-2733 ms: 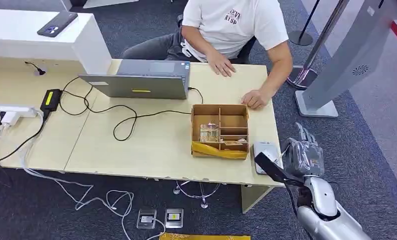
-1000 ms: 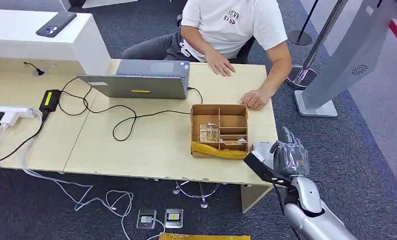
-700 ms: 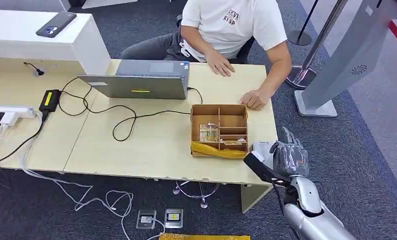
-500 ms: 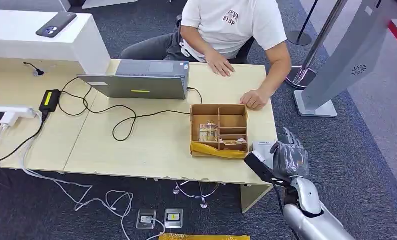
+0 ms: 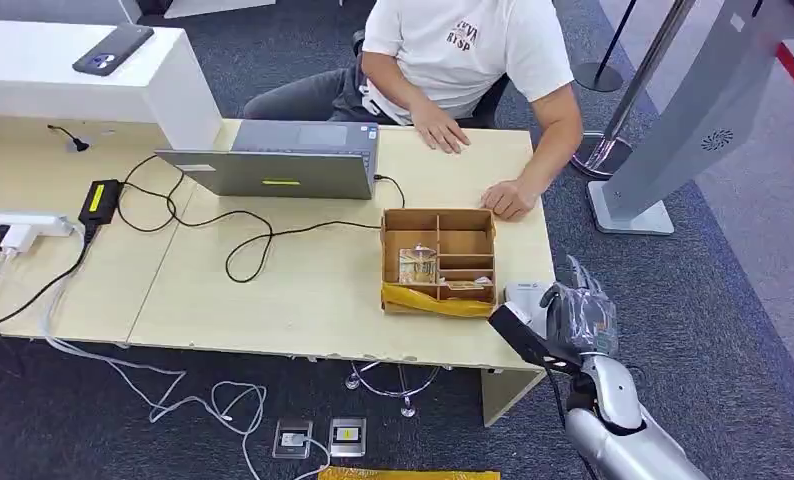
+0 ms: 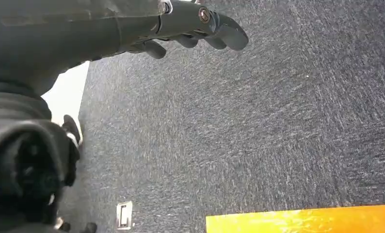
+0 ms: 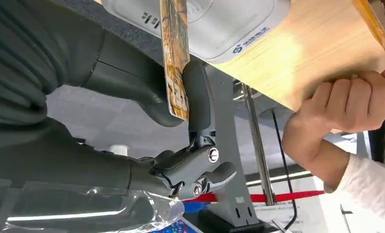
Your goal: Pass the card to the sensor for recognition and then transmit it.
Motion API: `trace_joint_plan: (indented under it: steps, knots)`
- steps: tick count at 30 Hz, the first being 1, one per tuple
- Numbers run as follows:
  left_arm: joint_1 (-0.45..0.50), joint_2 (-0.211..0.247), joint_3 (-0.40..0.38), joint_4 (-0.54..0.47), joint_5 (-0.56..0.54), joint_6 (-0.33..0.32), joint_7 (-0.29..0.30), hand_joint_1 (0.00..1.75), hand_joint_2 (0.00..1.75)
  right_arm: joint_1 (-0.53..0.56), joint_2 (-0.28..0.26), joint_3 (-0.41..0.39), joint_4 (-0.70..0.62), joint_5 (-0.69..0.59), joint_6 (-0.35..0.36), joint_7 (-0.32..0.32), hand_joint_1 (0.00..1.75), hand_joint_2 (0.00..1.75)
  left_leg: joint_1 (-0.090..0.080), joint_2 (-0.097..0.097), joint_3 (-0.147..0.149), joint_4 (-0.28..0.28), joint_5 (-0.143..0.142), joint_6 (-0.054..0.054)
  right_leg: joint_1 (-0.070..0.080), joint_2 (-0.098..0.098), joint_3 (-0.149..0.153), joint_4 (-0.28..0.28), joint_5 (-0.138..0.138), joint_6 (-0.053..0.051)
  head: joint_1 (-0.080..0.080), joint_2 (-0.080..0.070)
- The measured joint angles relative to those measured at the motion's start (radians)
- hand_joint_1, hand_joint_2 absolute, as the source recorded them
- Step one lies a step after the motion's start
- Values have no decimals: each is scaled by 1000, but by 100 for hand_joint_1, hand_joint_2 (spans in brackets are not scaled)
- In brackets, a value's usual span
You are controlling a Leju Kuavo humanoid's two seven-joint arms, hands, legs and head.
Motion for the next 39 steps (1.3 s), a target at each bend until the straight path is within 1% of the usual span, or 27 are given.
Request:
trace_joint_plan:
  steps: [25,30,34,39]
  knots:
    - [0,0,0,0,0,7,-5,0,0,-4,2,0,6,6,-3,1,175,175,0,0,1,0,0,0,0,0,1,0,0,0,0,0]
    - [0,0,0,0,0,11,-10,0,0,-28,-2,0,5,34,-3,23,175,175,0,0,0,0,0,0,0,0,1,0,0,0,0,0]
    - [0,0,0,0,0,14,-15,0,0,-82,-16,-4,-21,48,12,34,175,175,0,0,0,0,0,0,0,0,1,0,0,0,0,0]
    - [0,0,0,0,0,15,-16,0,0,-136,-21,-5,-46,58,28,40,175,175,0,0,0,0,0,0,0,0,0,0,0,0,0,0]
